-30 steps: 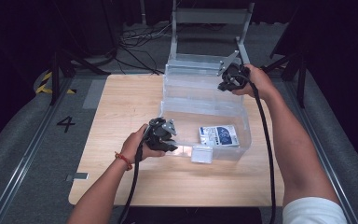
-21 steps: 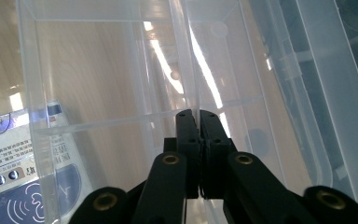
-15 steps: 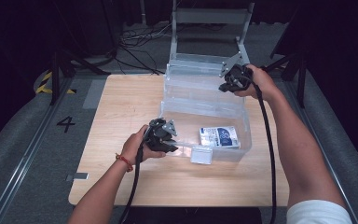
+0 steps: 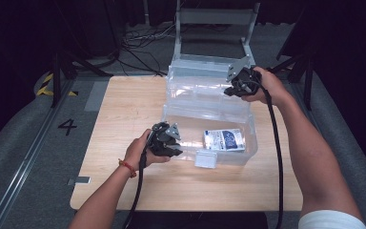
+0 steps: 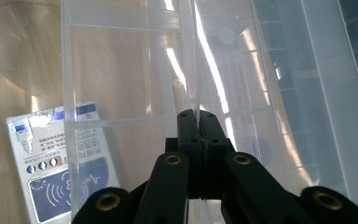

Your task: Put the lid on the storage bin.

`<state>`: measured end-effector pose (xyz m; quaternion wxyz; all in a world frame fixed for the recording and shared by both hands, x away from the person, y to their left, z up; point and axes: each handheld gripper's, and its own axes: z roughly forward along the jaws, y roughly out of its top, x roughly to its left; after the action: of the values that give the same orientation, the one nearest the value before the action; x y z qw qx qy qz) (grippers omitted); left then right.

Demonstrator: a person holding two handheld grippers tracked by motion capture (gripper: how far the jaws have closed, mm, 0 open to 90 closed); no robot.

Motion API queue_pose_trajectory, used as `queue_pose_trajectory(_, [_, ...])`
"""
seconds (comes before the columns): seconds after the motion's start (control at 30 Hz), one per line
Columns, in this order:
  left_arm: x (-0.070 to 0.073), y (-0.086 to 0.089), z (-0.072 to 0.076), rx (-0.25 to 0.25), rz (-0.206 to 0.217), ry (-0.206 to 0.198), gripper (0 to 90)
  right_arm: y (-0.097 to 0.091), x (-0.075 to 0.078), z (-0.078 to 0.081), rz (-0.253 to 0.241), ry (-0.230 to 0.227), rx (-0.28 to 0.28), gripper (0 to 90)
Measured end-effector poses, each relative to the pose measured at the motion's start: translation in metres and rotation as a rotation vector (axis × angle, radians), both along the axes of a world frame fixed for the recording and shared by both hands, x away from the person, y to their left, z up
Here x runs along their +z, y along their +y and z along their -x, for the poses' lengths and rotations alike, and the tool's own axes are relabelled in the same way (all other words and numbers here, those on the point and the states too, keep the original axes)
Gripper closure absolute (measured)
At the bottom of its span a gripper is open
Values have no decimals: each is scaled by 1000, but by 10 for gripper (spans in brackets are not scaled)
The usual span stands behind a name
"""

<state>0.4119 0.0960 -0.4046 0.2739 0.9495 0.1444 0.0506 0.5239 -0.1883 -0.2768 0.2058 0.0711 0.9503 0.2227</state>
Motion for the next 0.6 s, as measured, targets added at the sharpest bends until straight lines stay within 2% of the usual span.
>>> queue_pose_trajectory(0.33, [0, -1, 1, -4, -3, -15, 727, 1, 5, 22, 0, -16, 34, 900])
queue_pose_trajectory(0.6, [0, -2, 2, -1, -1, -19, 725, -1, 5, 41, -19, -26, 40, 900])
